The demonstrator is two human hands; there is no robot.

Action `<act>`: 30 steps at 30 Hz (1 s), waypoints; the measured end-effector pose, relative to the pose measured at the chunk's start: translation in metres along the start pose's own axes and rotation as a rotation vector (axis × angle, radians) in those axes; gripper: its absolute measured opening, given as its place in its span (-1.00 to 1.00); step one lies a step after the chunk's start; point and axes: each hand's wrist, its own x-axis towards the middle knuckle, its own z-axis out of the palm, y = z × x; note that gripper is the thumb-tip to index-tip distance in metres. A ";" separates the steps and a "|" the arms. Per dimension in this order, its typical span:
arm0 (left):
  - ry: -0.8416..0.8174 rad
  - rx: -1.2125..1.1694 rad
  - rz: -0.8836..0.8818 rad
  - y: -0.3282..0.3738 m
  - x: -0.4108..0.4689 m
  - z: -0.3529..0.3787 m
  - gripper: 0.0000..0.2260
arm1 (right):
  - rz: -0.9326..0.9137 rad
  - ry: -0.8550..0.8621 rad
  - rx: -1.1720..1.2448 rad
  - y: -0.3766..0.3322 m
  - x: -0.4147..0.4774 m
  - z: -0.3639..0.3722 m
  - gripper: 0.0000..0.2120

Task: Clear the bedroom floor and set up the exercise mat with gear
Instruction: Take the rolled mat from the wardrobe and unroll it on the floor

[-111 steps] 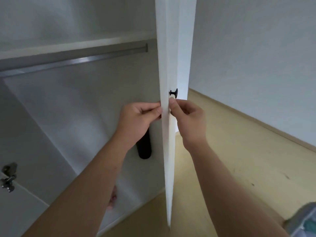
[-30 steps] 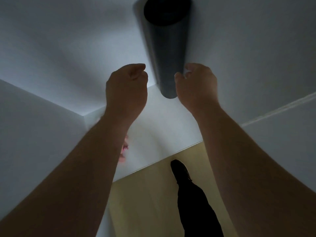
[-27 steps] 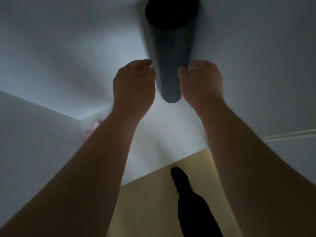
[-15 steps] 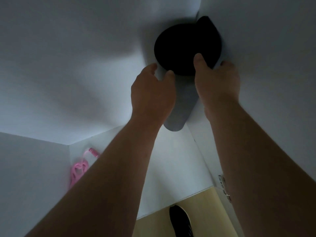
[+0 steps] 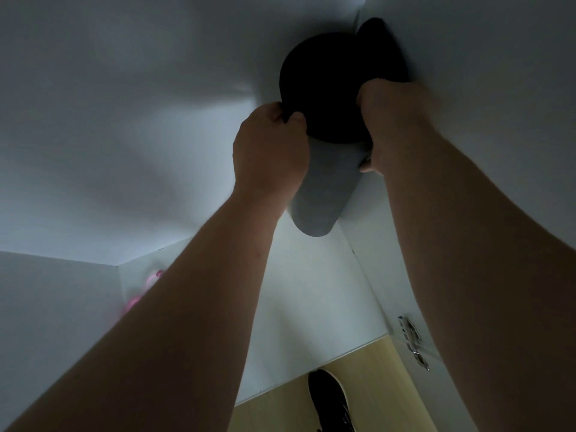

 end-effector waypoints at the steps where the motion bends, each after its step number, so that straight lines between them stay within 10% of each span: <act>1: 0.008 -0.019 -0.004 0.002 -0.003 -0.001 -0.77 | -0.002 -0.004 -0.015 0.001 -0.003 -0.002 -0.52; 7: 0.122 -0.034 -0.039 0.016 -0.026 -0.022 -0.47 | -0.071 0.078 0.007 0.020 -0.049 -0.020 -0.55; 23: -0.100 0.379 0.199 -0.025 -0.254 -0.113 -0.47 | -0.193 0.055 -0.088 0.153 -0.296 -0.117 -0.91; 30: -0.377 0.623 0.425 -0.049 -0.365 -0.141 -0.01 | -0.175 -0.020 -0.192 0.208 -0.410 -0.164 -0.74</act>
